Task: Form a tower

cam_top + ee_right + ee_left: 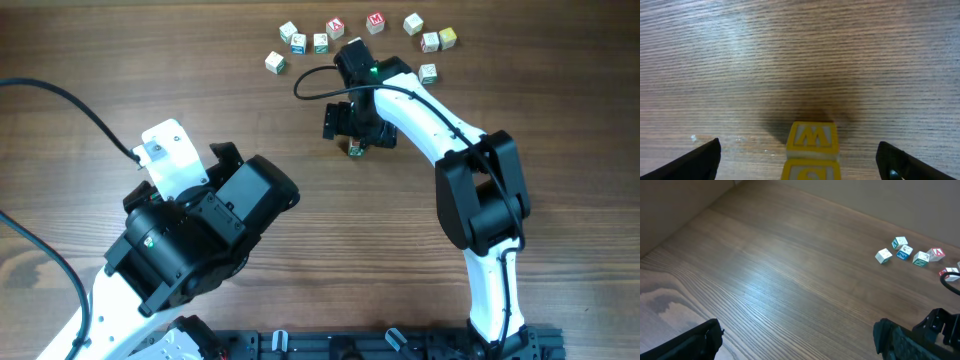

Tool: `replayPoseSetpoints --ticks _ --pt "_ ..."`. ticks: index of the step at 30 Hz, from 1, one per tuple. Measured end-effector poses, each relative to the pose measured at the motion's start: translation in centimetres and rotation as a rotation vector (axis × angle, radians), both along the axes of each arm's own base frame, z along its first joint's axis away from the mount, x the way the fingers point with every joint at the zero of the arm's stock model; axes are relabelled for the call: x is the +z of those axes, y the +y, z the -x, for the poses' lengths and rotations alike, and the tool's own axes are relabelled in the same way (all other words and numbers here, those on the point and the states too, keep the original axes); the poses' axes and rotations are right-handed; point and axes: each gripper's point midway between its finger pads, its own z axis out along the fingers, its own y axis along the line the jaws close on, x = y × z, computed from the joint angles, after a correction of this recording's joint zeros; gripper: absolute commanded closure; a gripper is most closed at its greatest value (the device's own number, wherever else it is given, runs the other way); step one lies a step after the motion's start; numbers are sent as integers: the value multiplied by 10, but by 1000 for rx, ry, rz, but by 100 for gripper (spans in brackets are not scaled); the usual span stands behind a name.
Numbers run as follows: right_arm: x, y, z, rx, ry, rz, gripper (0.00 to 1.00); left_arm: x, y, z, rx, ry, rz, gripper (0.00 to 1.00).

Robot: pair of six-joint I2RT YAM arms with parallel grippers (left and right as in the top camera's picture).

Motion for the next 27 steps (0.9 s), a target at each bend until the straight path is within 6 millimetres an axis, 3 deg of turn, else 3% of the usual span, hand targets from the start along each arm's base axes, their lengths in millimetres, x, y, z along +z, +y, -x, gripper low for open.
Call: replayPoseSetpoints --ticks 4,6,7,10,12,14,16,19,20,27 --pt "7 -2 5 114 3 16 0 0 0 0 0 0 0 0" --pt "30 -2 5 198 -43 6 0 0 0 0 0 0 0 0" --pt "51 -1 3 238 -94 -7 0 0 0 0 0 0 0 0" --pt "145 -3 1 404 -338 -26 0 0 0 0 0 0 0 0" --pt "210 -16 -3 492 -542 43 0 0 0 0 0 0 0 0" --pt "233 -24 -3 606 -626 114 0 0 0 0 0 0 0 0" --pt "224 -22 3 775 -605 124 0 0 0 0 0 0 0 0" --pt "186 -20 24 1036 -470 49 0 0 0 0 0 0 0 0" --pt "164 -16 27 1121 -413 1 0 0 0 0 0 0 0 0" --pt "56 -4 35 1257 -162 -140 0 0 0 0 0 0 0 0"
